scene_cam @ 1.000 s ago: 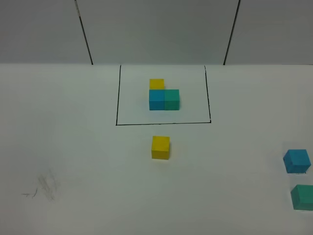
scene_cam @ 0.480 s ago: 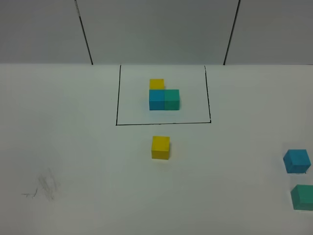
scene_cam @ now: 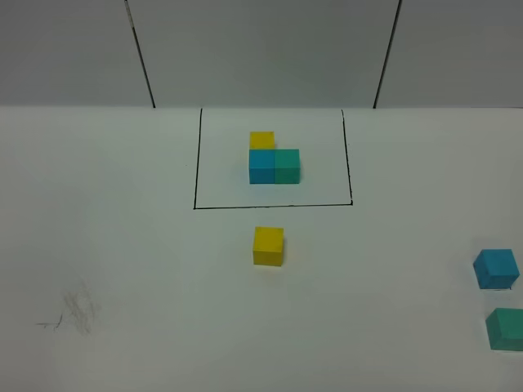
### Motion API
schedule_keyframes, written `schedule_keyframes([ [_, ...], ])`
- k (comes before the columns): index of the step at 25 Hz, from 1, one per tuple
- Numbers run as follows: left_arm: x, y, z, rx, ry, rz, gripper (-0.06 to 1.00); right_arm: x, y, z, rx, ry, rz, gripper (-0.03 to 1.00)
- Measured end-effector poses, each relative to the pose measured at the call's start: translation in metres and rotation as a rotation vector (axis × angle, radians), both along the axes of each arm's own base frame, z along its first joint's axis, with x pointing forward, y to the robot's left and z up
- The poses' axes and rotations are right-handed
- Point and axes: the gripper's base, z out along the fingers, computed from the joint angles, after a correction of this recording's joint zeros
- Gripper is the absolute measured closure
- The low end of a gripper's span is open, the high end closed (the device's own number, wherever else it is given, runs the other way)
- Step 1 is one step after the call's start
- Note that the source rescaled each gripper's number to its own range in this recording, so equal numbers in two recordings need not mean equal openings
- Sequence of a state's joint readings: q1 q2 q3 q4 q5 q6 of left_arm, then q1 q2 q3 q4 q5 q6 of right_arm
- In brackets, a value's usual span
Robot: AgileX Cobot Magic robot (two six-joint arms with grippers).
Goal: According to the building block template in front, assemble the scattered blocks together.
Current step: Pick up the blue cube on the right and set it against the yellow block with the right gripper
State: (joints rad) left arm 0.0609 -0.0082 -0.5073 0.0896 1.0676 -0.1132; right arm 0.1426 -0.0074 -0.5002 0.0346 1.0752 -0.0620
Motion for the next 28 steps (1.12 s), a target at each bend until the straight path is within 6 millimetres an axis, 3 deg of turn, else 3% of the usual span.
schedule_keyframes([
  [9, 0.000, 0.000, 0.000, 0.000, 0.000, 0.000, 0.75, 0.001, 0.000, 0.000, 0.012, -0.002, -0.004, 0.97],
  [12, 0.000, 0.000, 0.000, 0.000, 0.000, 0.000, 0.75, 0.001, 0.000, -0.001, 0.021, 0.000, -0.009, 0.91],
  [14, 0.000, 0.000, 0.000, 0.000, 0.000, 0.000, 0.75, 0.001, 0.000, -0.001, 0.019, 0.001, -0.011, 0.77],
  [20, 0.000, 0.000, 0.000, 0.000, 0.000, 0.000, 0.75, 0.027, 0.002, 0.001, 0.021, 0.152, -0.048, 0.15],
  [23, 0.000, 0.000, 0.000, 0.000, 0.000, 0.000, 0.75, 0.051, 0.005, 0.015, 0.046, 0.187, -0.070, 0.05],
  [28, 0.000, 0.000, 0.000, 0.000, 0.000, 0.000, 0.75, 0.105, 0.010, 0.040, 0.004, 0.265, -0.093, 0.04],
])
